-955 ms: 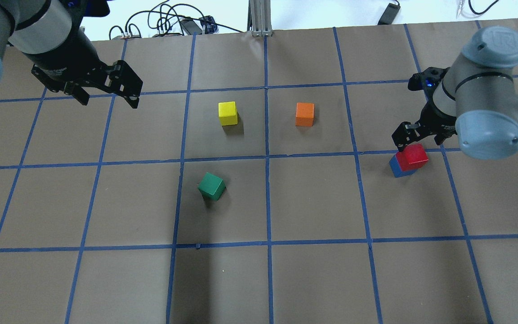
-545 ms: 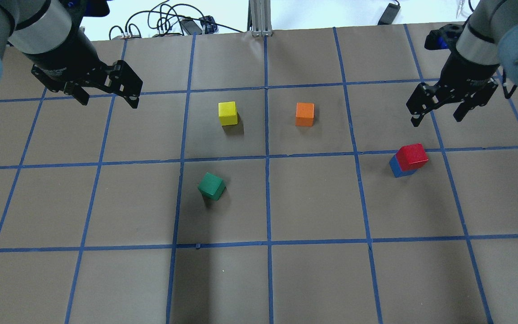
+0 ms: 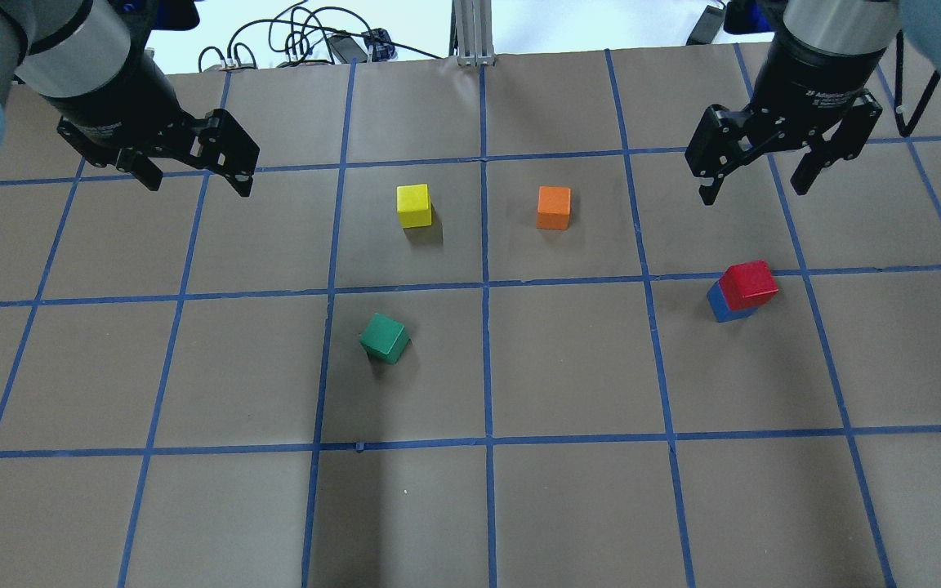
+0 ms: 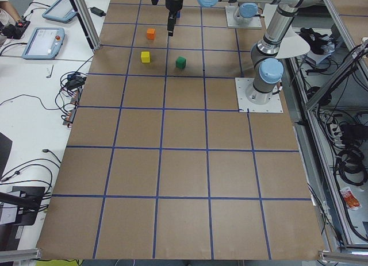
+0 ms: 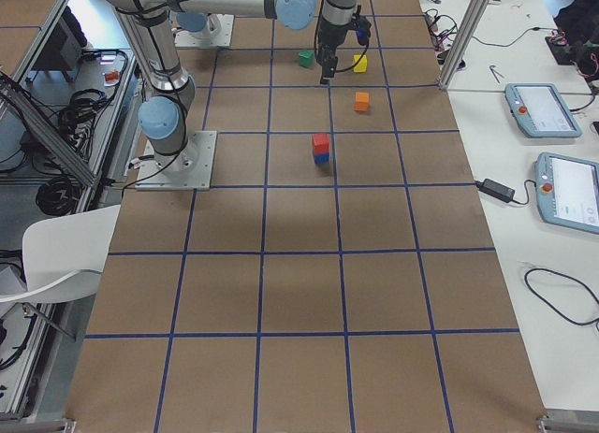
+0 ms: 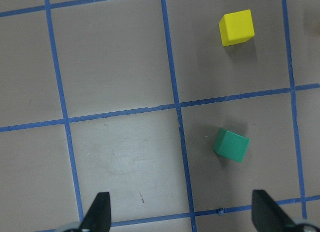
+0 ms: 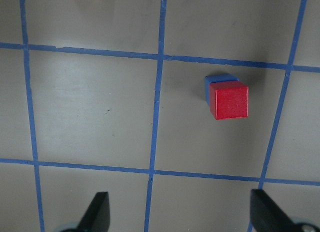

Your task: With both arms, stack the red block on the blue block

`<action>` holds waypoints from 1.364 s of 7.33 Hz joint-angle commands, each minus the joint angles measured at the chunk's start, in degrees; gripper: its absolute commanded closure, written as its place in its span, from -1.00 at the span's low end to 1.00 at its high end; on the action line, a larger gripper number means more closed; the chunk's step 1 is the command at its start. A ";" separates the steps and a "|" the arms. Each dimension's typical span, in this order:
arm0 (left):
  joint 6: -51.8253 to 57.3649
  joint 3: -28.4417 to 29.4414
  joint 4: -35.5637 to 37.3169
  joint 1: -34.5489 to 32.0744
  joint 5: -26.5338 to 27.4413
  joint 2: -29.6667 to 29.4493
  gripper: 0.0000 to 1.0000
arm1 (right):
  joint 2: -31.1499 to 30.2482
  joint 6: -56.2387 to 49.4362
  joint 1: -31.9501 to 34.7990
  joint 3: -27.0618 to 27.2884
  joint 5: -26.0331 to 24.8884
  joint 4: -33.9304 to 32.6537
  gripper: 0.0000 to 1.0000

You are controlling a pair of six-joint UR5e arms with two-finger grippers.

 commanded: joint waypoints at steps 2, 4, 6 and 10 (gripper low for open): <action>0.00 0.00 0.00 0.00 0.00 0.00 -1.00 | -1.58 1.24 0.53 0.56 0.24 0.58 -1.00; 0.00 0.00 0.00 0.00 0.09 0.08 -1.00 | -2.03 1.86 0.61 1.44 0.16 0.75 -1.00; 0.00 -0.09 0.09 0.00 0.09 0.08 -1.00 | -3.87 1.86 0.61 4.59 0.42 0.14 -1.00; 0.00 0.09 0.00 0.09 0.09 -0.09 -1.00 | -4.41 1.86 0.70 4.17 0.16 0.58 -1.00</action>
